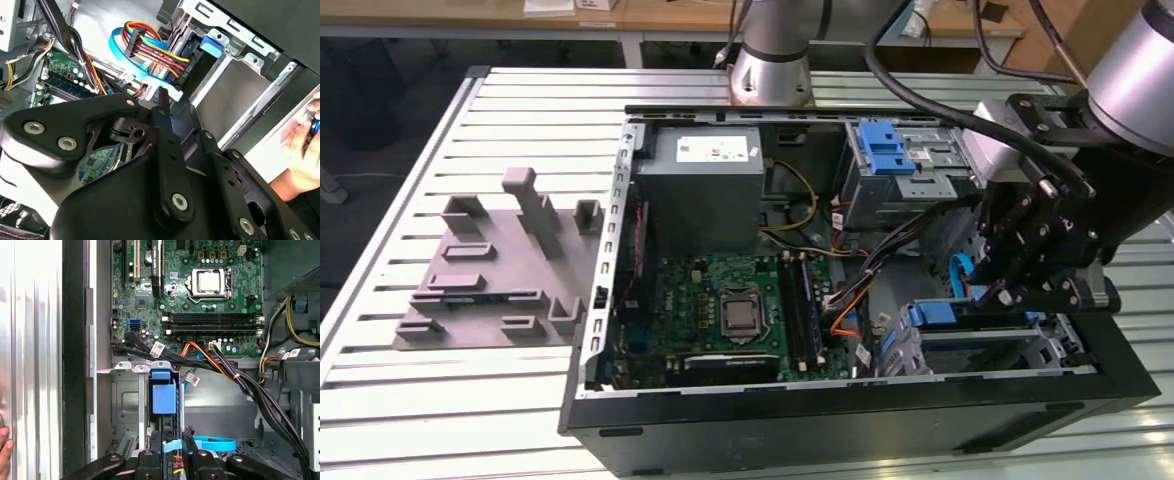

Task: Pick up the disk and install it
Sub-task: 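Insert the second disk wire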

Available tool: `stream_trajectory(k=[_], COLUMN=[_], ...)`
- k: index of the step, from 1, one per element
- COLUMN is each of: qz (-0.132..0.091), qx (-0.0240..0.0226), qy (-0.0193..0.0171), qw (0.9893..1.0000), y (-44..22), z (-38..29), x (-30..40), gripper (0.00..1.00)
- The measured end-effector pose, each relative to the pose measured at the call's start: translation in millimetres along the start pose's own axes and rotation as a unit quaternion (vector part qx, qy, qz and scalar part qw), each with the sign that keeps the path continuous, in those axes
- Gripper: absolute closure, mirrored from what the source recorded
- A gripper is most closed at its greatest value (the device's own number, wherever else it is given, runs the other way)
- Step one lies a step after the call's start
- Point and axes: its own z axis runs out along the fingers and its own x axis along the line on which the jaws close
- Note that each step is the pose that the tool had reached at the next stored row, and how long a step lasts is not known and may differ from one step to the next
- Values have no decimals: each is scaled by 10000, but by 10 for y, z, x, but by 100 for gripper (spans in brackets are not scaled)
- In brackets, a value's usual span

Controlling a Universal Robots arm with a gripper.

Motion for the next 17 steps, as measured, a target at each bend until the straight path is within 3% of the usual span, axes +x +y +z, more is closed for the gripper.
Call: stream_trajectory(k=[4, 6, 8, 17], qz=[0, 0, 0, 0], qx=[0, 0, 0, 1], qy=[2, 3, 4, 17], qw=[10000, 10000, 10000, 10000], y=[0, 0, 0, 0], z=[-1, -2, -1, -1], x=[0, 0, 0, 0], gripper=[71, 83, 89, 89])
